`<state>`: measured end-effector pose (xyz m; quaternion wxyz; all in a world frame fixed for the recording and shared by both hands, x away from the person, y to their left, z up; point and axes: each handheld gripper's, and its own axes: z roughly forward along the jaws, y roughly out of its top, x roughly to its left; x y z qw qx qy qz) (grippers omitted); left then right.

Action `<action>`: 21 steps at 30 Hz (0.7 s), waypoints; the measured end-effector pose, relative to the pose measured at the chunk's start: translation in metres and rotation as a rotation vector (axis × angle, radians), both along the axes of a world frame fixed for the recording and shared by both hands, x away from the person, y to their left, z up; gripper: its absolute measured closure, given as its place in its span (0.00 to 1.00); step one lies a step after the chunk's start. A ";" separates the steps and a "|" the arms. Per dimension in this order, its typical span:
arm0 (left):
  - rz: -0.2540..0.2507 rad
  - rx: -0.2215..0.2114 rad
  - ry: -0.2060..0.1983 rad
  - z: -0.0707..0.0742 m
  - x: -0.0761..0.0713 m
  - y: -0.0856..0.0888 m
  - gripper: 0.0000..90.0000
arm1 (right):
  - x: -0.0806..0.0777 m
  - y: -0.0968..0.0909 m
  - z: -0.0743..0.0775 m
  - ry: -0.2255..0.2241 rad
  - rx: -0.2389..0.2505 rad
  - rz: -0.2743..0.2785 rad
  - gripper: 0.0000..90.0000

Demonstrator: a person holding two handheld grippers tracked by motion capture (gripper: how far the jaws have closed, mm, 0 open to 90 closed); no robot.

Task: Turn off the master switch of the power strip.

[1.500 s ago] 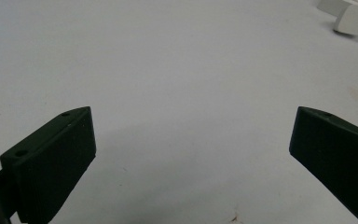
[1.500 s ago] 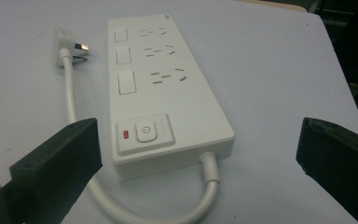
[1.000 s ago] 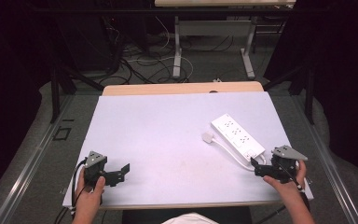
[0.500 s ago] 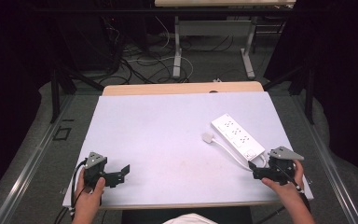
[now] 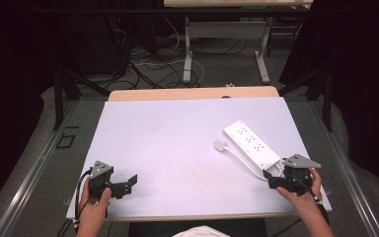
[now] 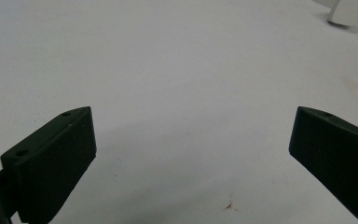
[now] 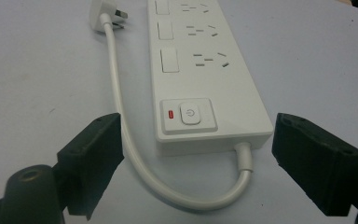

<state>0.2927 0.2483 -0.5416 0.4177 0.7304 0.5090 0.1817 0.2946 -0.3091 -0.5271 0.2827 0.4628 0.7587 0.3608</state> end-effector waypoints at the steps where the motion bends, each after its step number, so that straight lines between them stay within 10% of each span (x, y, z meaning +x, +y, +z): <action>1: 0.000 0.000 0.000 0.000 0.000 0.000 0.01 | 0.000 0.000 0.000 0.002 0.005 0.005 0.18; 21: -0.001 0.000 -0.001 0.000 0.000 0.000 0.01 | -0.003 0.001 0.007 0.062 -0.012 0.017 0.26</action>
